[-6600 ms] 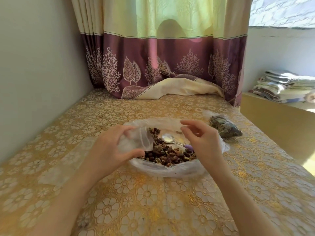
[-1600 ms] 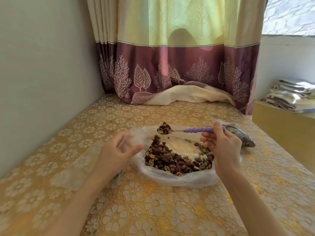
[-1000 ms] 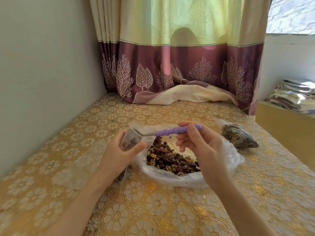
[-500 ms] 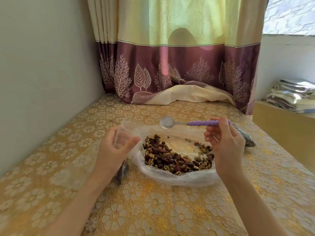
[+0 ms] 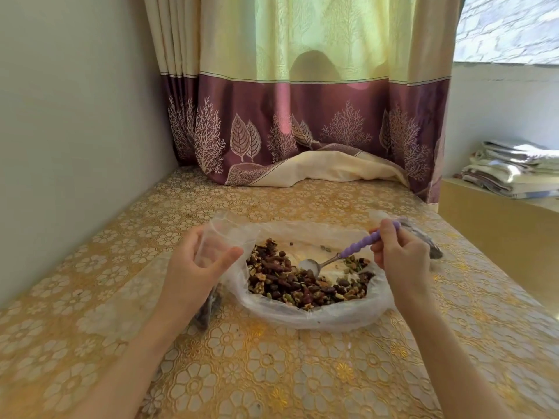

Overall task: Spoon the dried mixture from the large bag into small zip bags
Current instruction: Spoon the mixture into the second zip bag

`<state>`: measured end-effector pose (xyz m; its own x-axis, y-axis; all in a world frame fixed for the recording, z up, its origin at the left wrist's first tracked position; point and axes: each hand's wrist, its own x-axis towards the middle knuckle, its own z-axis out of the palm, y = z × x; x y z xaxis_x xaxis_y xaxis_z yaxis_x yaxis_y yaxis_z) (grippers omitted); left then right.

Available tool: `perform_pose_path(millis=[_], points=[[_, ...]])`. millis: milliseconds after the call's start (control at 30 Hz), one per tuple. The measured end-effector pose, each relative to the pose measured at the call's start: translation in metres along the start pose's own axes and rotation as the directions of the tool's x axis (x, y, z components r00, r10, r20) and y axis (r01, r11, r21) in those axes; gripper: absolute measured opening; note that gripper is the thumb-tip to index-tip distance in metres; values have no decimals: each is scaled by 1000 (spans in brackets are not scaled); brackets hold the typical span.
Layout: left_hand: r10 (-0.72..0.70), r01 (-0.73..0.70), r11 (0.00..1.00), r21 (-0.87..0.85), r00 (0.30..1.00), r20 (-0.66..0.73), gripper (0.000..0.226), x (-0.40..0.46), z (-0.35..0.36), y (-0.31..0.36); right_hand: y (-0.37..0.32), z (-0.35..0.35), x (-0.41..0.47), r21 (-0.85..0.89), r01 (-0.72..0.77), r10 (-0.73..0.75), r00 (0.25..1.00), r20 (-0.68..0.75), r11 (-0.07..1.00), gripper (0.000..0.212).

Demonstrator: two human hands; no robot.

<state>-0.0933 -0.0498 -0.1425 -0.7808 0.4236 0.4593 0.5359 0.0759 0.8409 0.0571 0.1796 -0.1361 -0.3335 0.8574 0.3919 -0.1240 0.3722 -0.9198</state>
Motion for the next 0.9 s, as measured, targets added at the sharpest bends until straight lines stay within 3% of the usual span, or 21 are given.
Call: perform_pose_path(millis=[300, 500, 733, 900], points=[[4, -4, 1000, 1, 1000, 13, 59, 1, 1, -1, -5, 8, -7, 123, -306, 280, 941, 191, 944, 34], [11, -13, 999, 39, 999, 47, 49, 2, 0, -4, -8, 6, -8, 179, -340, 322, 939, 124, 923, 35], [-32, 25, 997, 69, 994, 103, 64, 2, 3, -11, -14, 4, -6, 318, -415, 409, 908, 87, 853, 37], [-59, 47, 995, 84, 988, 141, 72, -1, 6, -12, -23, 3, -2, 370, -360, 366, 929, 55, 857, 40]])
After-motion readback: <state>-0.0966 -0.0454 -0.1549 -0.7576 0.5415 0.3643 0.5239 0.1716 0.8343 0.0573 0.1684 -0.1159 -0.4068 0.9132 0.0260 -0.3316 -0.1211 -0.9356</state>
